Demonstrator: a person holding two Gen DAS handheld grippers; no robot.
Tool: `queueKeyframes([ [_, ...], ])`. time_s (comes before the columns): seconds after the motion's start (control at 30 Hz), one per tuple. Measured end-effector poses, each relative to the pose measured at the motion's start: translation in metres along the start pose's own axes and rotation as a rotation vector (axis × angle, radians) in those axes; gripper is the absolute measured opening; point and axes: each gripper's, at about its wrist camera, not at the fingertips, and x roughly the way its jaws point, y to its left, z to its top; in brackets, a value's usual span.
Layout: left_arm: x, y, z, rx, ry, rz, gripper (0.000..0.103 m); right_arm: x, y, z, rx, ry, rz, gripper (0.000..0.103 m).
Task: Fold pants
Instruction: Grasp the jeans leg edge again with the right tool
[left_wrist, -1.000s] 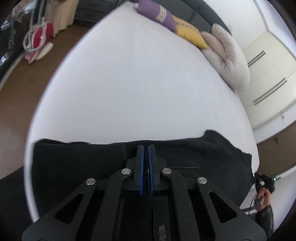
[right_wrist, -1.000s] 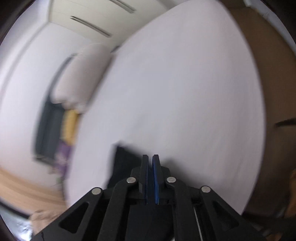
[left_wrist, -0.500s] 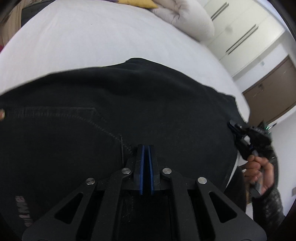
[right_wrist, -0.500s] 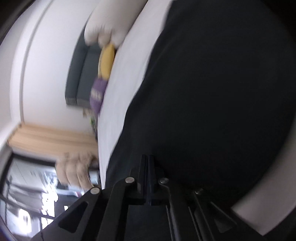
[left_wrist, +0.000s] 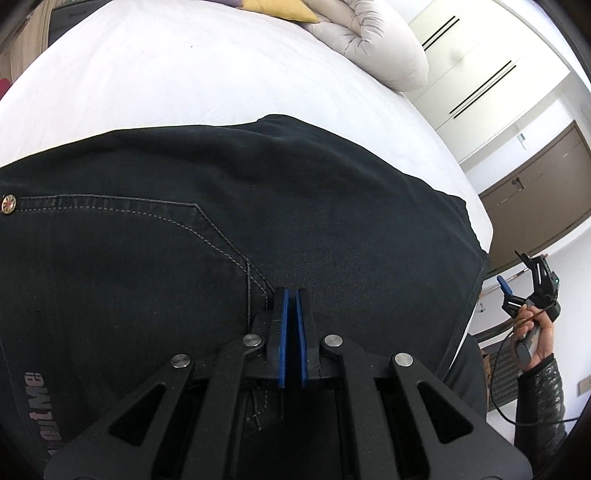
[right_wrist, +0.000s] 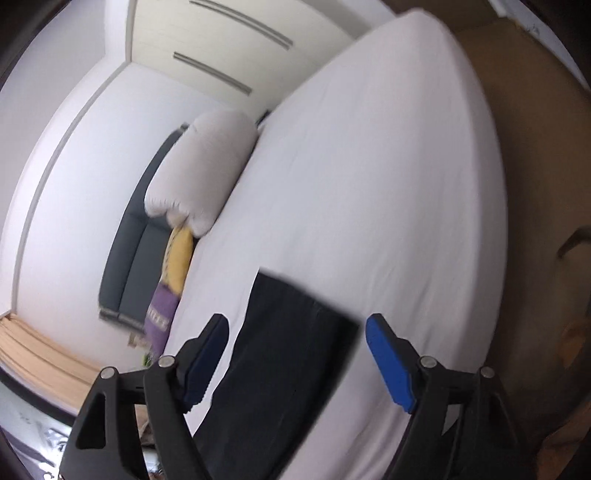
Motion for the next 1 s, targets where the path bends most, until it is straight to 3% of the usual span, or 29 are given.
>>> queueKeyframes([
  [0.17, 0.006, -0.003, 0.006, -0.003, 0.000, -0.006, 0.006, 0.050, 0.014, -0.053, 0.146, 0.071, 0.025, 0.073],
  [0.4, 0.003, -0.004, 0.004, 0.003, -0.001, 0.000, 0.006, 0.063, 0.004, -0.056, 0.228, 0.060, 0.097, 0.069],
  [0.5, 0.004, -0.005, 0.004, 0.007, -0.001, 0.002, 0.006, 0.061, 0.004, -0.049, 0.232, 0.067, 0.128, 0.063],
  [0.7, 0.005, -0.005, 0.004, 0.008, 0.000, 0.003, 0.006, 0.083, 0.007, -0.039, 0.232, 0.144, 0.183, 0.048],
  [0.77, 0.005, -0.005, 0.004, 0.008, 0.001, 0.003, 0.006, 0.092, 0.004, -0.036, 0.244, 0.161, 0.166, 0.021],
  [0.8, 0.005, -0.005, 0.004, 0.007, 0.002, 0.003, 0.006, 0.093, 0.003, -0.034, 0.240, 0.169, 0.157, 0.016],
  [1.0, 0.006, -0.004, 0.004, -0.001, 0.003, -0.005, 0.006, 0.091, 0.013, -0.036, 0.178, 0.156, 0.120, 0.012],
])
